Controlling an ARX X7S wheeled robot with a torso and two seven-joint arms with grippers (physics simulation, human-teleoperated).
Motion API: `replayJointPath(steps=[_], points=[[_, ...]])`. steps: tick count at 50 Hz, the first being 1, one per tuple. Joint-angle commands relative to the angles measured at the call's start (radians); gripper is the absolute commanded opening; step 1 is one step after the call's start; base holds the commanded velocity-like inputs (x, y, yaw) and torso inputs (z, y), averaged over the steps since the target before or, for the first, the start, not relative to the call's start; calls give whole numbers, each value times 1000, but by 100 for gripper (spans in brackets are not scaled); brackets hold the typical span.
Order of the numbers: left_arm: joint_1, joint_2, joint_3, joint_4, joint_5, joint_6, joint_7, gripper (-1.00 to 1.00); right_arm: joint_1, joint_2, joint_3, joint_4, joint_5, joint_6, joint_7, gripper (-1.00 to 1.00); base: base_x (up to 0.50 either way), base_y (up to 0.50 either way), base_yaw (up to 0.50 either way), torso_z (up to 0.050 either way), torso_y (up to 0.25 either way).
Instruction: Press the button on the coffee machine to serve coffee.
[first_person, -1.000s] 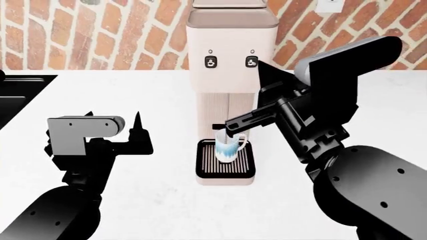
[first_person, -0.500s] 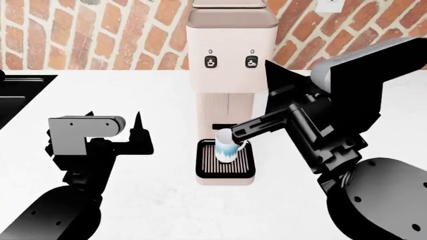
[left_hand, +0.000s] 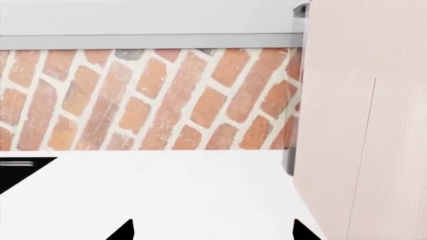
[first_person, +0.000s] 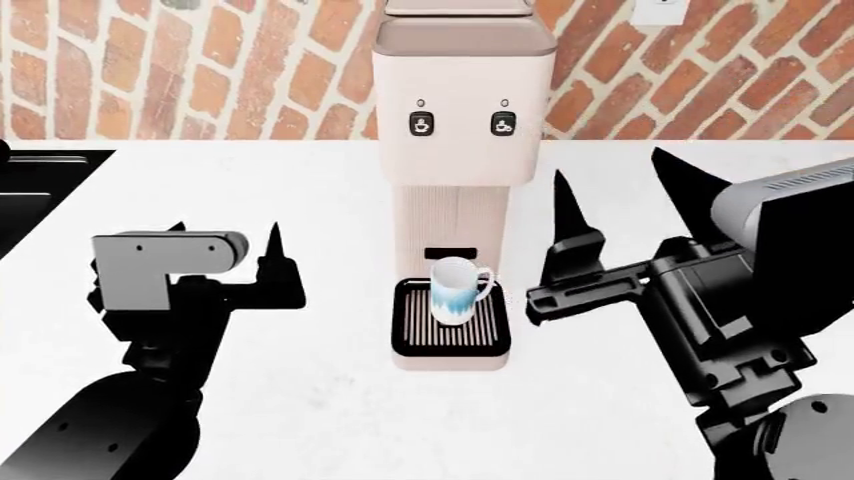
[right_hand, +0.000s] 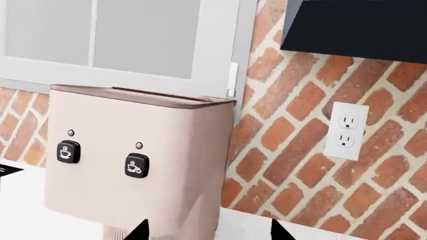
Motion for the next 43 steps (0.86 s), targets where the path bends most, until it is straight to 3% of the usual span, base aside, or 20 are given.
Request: replayJointPath(steps=[1,10,24,43], points=[[11,-8,-11,0,-7,9,3,100,-224,53,66,-38,-112,-92,-66,100,0,0,0,0,0],[13,-3,0,-9,0,18,-1,100,-334,83,115,-66,-105,-121,-53,100,0,0,0,0,0],[41,-4,-2,-30,10,51,3,100,-536,69,91,2,-299,-246,-136,100,0,0,0,0,0],[112,-8,14,-106,70,149,17,100,-641,58,46,97,-426,-354,-210,100,0,0,0,0,0]])
